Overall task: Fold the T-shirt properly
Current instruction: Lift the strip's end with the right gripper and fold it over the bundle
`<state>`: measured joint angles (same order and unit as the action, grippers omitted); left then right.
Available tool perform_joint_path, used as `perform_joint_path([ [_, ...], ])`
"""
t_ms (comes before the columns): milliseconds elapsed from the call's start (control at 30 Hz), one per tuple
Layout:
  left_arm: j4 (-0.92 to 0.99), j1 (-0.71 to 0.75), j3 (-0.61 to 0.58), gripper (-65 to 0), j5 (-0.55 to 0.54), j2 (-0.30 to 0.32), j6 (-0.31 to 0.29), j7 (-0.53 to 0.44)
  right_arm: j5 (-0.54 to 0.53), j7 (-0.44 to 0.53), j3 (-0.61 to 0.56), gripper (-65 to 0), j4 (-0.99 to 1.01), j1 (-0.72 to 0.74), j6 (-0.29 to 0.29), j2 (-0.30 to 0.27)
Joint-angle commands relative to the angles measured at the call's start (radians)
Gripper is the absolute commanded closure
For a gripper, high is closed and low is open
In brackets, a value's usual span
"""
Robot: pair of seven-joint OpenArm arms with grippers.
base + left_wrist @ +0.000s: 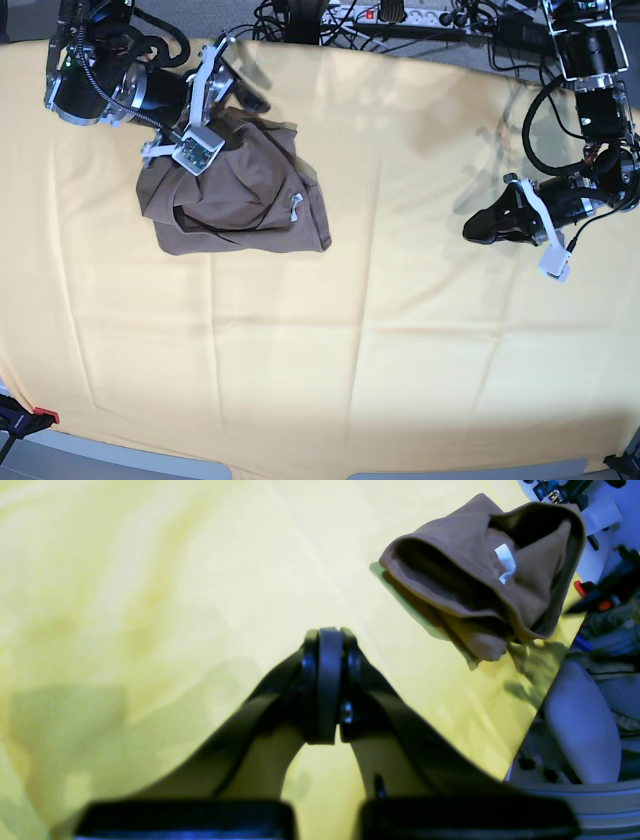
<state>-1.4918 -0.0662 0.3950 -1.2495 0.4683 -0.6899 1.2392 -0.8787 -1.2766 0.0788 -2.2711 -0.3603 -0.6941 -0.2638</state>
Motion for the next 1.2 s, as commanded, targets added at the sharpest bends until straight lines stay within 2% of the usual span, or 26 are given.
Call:
perform_joint_path([
  [0,-0.016,-0.017,0.008,0.0,-0.027,0.02,-0.008,-0.014,0.027,0.045,-0.006,-36.4,-0.017,0.005,-0.004,-0.018],
  [100,-0.016,-0.017,0.008,0.0,-0.027,0.02,-0.008,-0.014,0.127,0.106,-0.022,-36.4,-0.017,0.005,-0.004,-0.05],
  [200,-0.016,-0.017,0.008,0.0,-0.027,0.02,-0.008,-0.014,0.177,0.129,-0.032,-36.4,-0.002,0.005,-0.004,-0.059],
  [367,-0.016,-0.017,0.008,0.0,-0.028,0.02,-0.008,-0.014,0.204,0.186,-0.072,-36.4,0.122,0.006,-0.004,-0.072],
  [500,-0.016,-0.017,0.008,0.0,-0.028,0.019,-0.008,-0.015,0.203,0.193,-0.107,-34.9,0.18,0.009,-0.004,-0.072],
  [567,-0.016,-0.017,0.008,0.0,-0.028,0.02,-0.008,-0.015,0.203,0.197,-0.107,-27.0,0.179,0.01,-0.004,-0.071],
  [667,-0.016,-0.017,0.008,0.0,-0.028,0.02,-0.008,-0.015,0.204,0.196,-0.107,-2.4,0.179,0.027,-0.004,-0.071],
  [700,-0.016,-0.017,0.008,0.0,-0.028,0.019,-0.008,-0.015,0.203,0.196,-0.107,0.0,0.178,0.033,-0.004,-0.071],
  [833,-0.016,-0.017,0.008,0.0,-0.028,0.02,-0.008,-0.015,0.195,0.197,-0.107,0.0,0.146,0.044,-0.004,-0.071],
  [933,-0.016,-0.017,0.008,0.0,-0.028,0.02,-0.008,-0.015,0.138,0.191,-0.107,0.0,0.106,0.044,-0.004,-0.069],
  [1067,-0.016,-0.017,0.008,0.0,-0.027,0.02,-0.008,-0.015,-0.073,0.14,-0.107,0.0,0.042,0.044,-0.004,-0.069],
  [1167,-0.016,-0.017,0.008,0.0,-0.028,0.019,-0.008,-0.015,-0.197,0.139,-0.107,0.0,0.022,0.044,-0.004,-0.068],
])
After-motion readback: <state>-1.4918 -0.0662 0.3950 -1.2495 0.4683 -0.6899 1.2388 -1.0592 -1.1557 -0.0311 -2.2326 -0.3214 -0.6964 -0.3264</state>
